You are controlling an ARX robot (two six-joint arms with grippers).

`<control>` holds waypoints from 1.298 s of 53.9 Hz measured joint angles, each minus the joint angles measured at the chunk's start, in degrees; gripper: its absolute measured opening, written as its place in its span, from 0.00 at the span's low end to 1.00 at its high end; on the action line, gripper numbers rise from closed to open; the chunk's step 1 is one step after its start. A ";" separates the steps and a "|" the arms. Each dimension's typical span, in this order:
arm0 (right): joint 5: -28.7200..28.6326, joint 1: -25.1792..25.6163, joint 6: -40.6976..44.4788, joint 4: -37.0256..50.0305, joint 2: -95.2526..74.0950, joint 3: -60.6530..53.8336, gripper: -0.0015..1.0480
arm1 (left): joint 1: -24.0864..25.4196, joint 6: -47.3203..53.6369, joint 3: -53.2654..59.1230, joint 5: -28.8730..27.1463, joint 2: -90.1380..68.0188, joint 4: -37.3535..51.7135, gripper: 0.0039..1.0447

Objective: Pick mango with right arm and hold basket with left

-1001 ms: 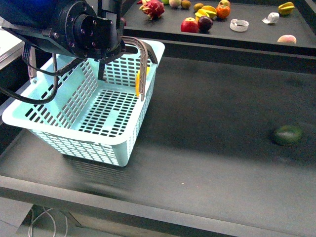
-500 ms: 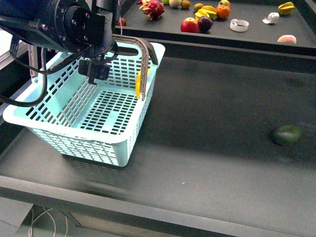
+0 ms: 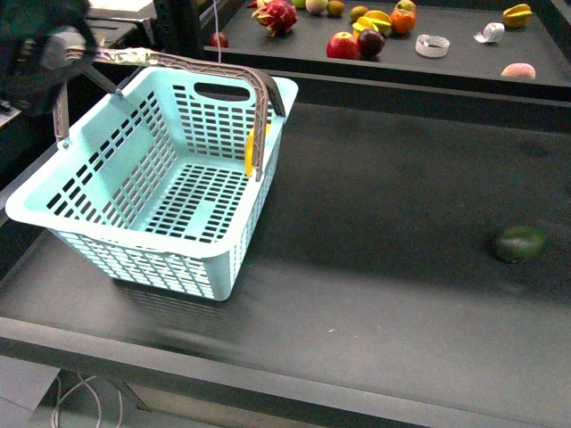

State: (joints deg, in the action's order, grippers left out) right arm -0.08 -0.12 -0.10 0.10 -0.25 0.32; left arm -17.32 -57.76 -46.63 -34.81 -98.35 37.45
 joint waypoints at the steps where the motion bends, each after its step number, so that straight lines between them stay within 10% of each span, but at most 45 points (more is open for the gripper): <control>1: 0.00 0.00 0.00 0.00 0.00 0.00 0.92 | -0.04 1.01 1.55 -0.42 1.66 0.35 0.92; 35: 0.00 0.00 0.00 0.00 0.02 0.00 0.92 | 0.24 5.16 27.12 -11.76 32.81 -8.20 0.92; 40: 0.00 0.00 0.00 0.00 0.02 0.00 0.92 | 4.96 23.45 33.90 12.44 33.16 9.53 0.75; 45: -0.02 0.00 0.00 0.00 0.00 0.00 0.92 | 7.34 41.92 37.22 24.22 37.05 13.53 0.58; 62: -0.02 0.00 0.00 0.00 0.02 0.00 0.92 | 11.67 56.19 44.48 29.49 47.17 10.71 0.01; 70: 0.00 0.00 0.00 0.00 0.02 0.00 0.92 | 16.79 56.92 45.42 34.36 54.38 4.79 0.02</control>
State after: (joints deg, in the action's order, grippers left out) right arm -0.08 -0.12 -0.10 0.10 -0.23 0.32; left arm -0.54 -0.84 -1.21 -0.45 -43.97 42.24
